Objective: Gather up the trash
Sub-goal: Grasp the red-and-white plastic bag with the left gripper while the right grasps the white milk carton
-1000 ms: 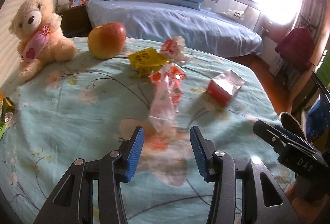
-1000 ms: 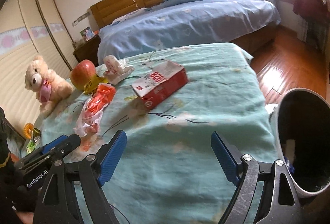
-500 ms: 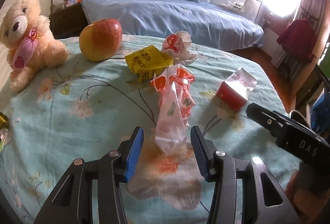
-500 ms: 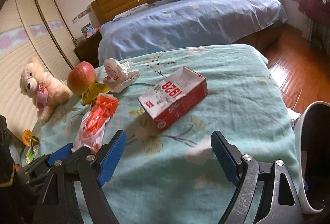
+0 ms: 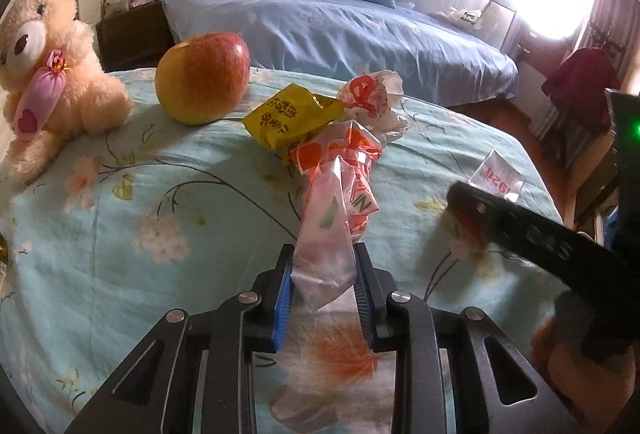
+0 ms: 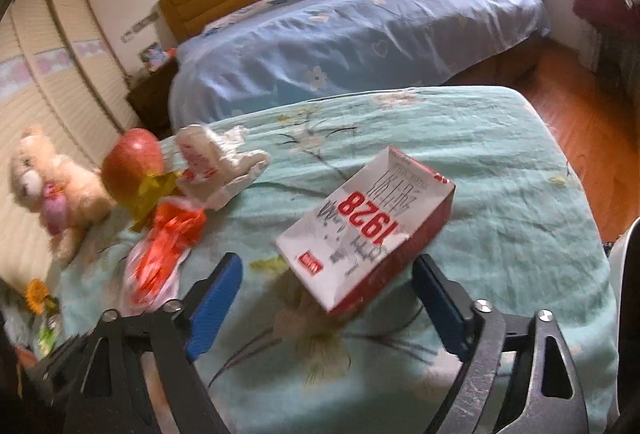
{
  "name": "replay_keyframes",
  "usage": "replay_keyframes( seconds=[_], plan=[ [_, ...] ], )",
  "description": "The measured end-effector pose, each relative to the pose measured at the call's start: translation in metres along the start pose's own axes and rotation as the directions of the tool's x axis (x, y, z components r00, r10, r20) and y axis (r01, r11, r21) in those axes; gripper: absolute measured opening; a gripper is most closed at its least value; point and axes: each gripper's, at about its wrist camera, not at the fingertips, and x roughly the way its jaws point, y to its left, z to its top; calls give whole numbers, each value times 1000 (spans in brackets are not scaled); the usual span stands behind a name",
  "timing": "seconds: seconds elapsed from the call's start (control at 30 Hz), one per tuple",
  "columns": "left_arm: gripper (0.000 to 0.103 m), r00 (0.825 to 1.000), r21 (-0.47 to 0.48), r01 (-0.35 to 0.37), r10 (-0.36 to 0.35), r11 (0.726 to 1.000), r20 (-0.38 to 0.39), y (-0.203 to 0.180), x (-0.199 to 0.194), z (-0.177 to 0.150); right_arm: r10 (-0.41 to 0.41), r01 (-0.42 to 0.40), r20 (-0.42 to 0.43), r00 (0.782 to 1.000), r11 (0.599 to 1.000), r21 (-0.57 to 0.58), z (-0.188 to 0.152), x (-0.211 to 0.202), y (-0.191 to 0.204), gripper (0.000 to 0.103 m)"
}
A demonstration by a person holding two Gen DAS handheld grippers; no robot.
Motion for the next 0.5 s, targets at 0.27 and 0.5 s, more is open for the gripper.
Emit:
replay_keyframes(
  seconds=[0.27,0.5],
  plan=[
    [26,1000,1,14,-14,1000,1,1,-3,-3,-57,56,27,998,998,42,4,-1,-15,64],
    [26,999,18,53,-53,998,-5,-13,-12,-11,-9,9,30,1000,1000,-12,-4,-25,-28,58]
  ],
)
